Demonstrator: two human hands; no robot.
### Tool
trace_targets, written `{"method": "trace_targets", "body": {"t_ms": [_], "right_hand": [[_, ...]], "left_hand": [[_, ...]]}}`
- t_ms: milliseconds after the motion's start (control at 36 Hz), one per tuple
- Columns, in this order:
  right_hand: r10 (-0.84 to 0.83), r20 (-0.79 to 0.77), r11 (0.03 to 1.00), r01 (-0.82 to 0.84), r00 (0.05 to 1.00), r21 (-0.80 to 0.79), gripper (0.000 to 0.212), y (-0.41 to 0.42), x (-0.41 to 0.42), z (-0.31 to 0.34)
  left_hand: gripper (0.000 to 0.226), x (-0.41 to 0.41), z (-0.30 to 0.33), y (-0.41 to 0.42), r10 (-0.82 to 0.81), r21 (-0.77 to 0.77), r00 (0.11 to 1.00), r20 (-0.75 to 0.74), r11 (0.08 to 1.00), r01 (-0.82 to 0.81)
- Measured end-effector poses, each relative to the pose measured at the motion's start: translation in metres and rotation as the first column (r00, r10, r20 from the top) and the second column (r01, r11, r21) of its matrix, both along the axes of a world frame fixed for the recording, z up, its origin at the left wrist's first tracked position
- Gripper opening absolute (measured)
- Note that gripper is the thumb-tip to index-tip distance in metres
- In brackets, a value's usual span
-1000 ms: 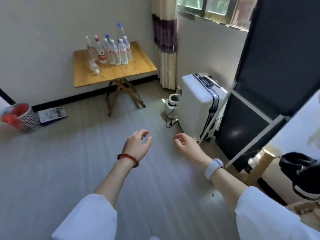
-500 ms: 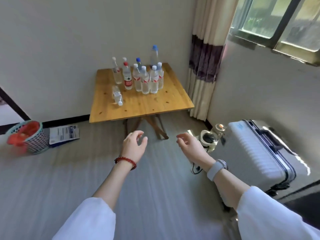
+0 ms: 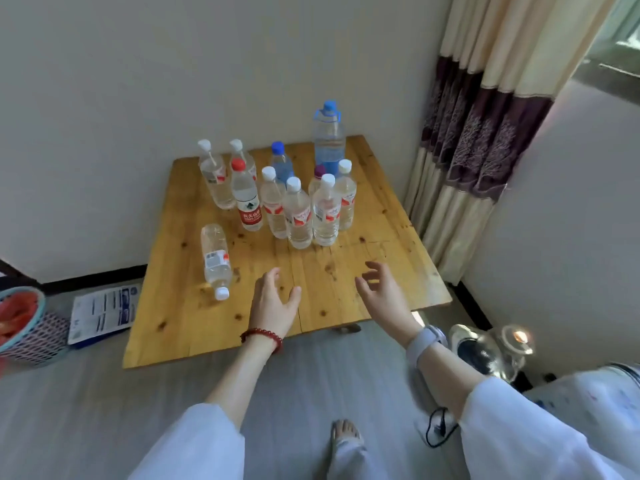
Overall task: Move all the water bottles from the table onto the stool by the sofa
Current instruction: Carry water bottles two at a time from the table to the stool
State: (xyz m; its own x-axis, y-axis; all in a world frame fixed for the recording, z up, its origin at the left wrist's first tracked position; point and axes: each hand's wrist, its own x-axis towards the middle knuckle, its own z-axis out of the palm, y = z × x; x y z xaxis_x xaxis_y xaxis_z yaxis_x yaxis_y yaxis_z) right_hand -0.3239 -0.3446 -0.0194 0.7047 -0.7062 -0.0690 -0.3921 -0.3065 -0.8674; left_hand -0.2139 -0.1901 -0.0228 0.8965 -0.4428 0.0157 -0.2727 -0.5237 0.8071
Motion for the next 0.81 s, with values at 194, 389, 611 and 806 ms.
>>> {"method": "trace_targets", "body": {"t_ms": [194,389,611,806], "right_hand": [[-0.047,-0.005,0.997,0.047,0.999,0.055,0.066,-0.069,0.121,-0.033],[-0.072,0.047,0.991,0.067,0.996,0.113,0.079,-0.104,0.200,-0.075],[-0.136,0.104,0.985,0.123,0.985,0.117,0.063,-0.112,0.235,-0.105],[-0.130,0.027,0.981,0.125,0.991,0.147,0.056,-0.115,0.230,-0.108]], "left_hand": [[0.064,0.097,-0.031,-0.074,0.095,0.016,0.991,-0.093,0.995,-0.094],[0.077,0.170,-0.065,-0.131,0.123,-0.019,0.982,-0.146,0.992,-0.127],[0.073,0.200,-0.088,-0.159,0.136,-0.089,0.985,-0.102,0.985,-0.145],[0.068,0.206,-0.091,-0.150,0.028,-0.100,1.000,-0.008,0.995,-0.028]]}}
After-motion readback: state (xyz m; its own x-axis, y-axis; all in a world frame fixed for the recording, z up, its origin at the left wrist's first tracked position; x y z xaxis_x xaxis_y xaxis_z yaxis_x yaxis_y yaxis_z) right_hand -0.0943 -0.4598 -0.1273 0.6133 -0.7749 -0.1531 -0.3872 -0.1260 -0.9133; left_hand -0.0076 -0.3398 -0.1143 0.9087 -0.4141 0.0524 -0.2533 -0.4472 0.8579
